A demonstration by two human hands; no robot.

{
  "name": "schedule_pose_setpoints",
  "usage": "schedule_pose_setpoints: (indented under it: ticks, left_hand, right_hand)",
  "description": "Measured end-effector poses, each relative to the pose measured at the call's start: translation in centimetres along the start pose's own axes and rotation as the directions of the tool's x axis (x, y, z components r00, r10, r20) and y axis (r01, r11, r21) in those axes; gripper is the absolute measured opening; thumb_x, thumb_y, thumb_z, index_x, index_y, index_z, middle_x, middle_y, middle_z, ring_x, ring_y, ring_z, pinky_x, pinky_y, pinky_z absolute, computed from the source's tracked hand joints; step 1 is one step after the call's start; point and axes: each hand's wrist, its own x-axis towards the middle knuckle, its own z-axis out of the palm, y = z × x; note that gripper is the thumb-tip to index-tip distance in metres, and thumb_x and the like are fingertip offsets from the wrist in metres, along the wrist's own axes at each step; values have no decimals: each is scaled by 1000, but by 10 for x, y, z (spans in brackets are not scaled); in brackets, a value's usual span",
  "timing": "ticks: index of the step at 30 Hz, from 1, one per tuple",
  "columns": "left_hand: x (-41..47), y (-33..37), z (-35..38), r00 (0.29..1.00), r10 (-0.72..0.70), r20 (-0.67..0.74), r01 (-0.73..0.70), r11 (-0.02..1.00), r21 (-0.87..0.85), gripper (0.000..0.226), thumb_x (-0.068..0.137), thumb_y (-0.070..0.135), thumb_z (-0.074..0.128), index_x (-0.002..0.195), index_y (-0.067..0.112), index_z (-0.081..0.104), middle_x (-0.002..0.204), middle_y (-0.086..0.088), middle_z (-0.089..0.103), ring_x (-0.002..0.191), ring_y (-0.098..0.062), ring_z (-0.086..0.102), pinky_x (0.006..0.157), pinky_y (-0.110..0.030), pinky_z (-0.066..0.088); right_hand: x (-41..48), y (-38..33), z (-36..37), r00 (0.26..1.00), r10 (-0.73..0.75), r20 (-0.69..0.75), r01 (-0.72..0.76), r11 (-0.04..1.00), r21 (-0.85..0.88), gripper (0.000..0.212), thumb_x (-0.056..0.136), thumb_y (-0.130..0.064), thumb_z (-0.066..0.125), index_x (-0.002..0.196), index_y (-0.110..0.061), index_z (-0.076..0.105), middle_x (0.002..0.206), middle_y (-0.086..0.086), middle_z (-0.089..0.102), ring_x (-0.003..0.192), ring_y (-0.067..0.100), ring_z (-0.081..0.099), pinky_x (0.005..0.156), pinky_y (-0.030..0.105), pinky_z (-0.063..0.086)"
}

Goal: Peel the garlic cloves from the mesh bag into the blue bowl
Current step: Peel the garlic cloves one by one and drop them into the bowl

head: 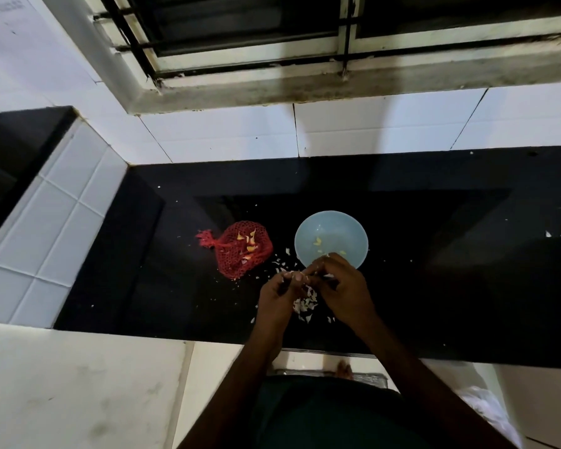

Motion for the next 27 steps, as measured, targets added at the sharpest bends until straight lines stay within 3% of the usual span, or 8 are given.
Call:
schedule_pose_setpoints:
  ticks: [3,6,10,13,15,19,22,27]
  left_hand:
    - [2,4,-1,1000,7,14,-7,1000,13,17,100,18,61,104,5,71,94,2,75,88,-5,70,75,-18,52]
    - [3,6,0,1000,16,19,-15,999,-37,13,101,19,60,105,12,70,102,-3,75,101,-17,71,80,-26,55]
    - [6,3,2,999,-48,-3,48,992,-115,15,101,21,60,109,11,69,110,-12,74,112,-34,68,98,-52,55]
    - [7,4,2,995,-99,-14,95,980,-173,19,93,23,69,105,8,68,108,-13,75,109,-33,69,102,-61,49]
    - [7,6,1,998,-59,-15,55,977,-208,22,86,22,74,102,8,68,107,-14,74,106,-32,68,100,-59,50]
    - [9,7,-8,998,52,20,-49,992,-114,26,95,6,65,121,5,70,116,-11,75,113,-27,70,98,-43,57]
    - [12,5,-9,997,77,-17,-77,997,-1,21,98,9,63,116,9,73,111,-6,77,109,-24,71,98,-45,56]
    - [11,6,-6,998,70,10,-70,997,37,18,104,12,55,117,7,67,113,-8,73,108,-21,70,93,-37,57]
  right_hand:
    - [6,0,5,999,-35,34,36,999,-39,8,92,-14,69,95,-20,65,100,-11,57,95,7,62,76,35,56]
    - [9,3,14,992,-100,78,110,984,-139,12,94,-17,56,105,-21,60,107,-4,55,95,15,61,73,39,56]
    - [11,4,19,992,-104,69,116,972,-207,26,93,-20,50,115,-15,62,118,0,54,103,20,62,74,40,58]
    - [13,5,19,996,-85,34,90,971,-221,27,93,-14,56,118,-15,62,119,1,54,104,20,62,73,41,58]
    - [14,4,18,996,-84,13,84,975,-205,28,91,-9,58,117,-16,62,117,-1,55,103,20,63,74,41,58]
    - [14,2,21,998,-66,19,69,987,-149,25,92,-7,61,113,-21,59,116,-6,53,102,16,62,74,40,58]
    - [13,5,24,998,-47,33,51,990,-134,20,95,-13,58,113,-21,58,116,-5,53,101,18,63,74,42,58]
    - [12,3,27,998,-55,41,60,989,-138,18,94,-14,54,110,-21,56,112,-3,52,96,19,63,70,44,56]
